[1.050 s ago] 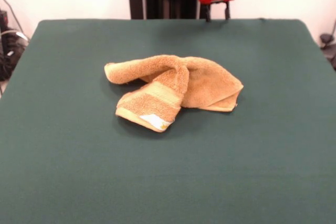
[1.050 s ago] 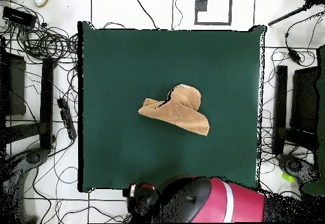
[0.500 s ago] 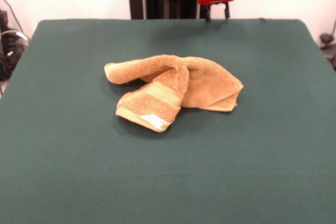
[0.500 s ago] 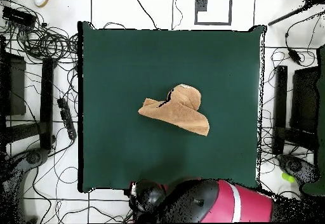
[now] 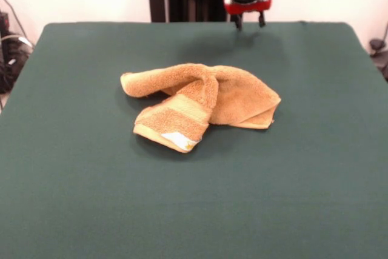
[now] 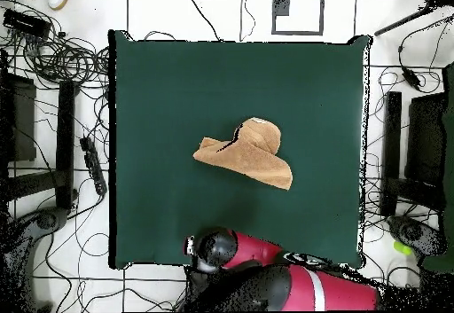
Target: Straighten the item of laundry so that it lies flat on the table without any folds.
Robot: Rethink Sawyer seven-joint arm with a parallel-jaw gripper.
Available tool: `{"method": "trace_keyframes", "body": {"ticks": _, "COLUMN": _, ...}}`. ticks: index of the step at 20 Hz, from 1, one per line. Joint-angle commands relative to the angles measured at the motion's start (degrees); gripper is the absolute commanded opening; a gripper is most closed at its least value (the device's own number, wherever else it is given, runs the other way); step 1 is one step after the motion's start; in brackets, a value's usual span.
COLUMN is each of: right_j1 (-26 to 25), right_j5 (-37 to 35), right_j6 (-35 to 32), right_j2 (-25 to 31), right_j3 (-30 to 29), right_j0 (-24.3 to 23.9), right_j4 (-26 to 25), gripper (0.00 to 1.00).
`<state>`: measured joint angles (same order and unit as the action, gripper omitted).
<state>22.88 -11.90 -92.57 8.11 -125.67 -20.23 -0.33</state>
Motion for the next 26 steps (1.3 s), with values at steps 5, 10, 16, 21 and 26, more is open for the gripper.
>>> {"method": "trace_keyframes", "body": {"ticks": 5, "right_j1": 2.9, "right_j5": -13.7, "right_j6": -10.3, "right_j2": 2.2, "right_j3": 15.3, "right_j0": 4.4, "right_j4": 7.1, "gripper": 1.00}}
{"method": "trace_keyframes", "body": {"ticks": 10, "right_j1": 3.0, "right_j5": -17.2, "right_j6": -10.4, "right_j2": 2.7, "right_j3": 16.8, "right_j0": 3.8, "right_j4": 8.2, "gripper": 1.00}}
{"method": "trace_keyframes", "body": {"ticks": 16, "right_j1": 5.4, "right_j5": -25.5, "right_j6": -12.5, "right_j2": 1.2, "right_j3": 19.5, "right_j0": 5.2, "right_j4": 9.7, "gripper": 1.00}}
{"method": "trace_keyframes", "body": {"ticks": 21, "right_j1": 6.7, "right_j5": -28.3, "right_j6": -12.1, "right_j2": 0.8, "right_j3": 20.5, "right_j0": 4.8, "right_j4": 10.1, "gripper": 1.00}}
{"method": "trace_keyframes", "body": {"ticks": 26, "right_j1": 9.7, "right_j5": -32.0, "right_j6": -12.1, "right_j2": -1.7, "right_j3": 22.7, "right_j0": 5.9, "right_j4": 8.4, "gripper": 1.00}}
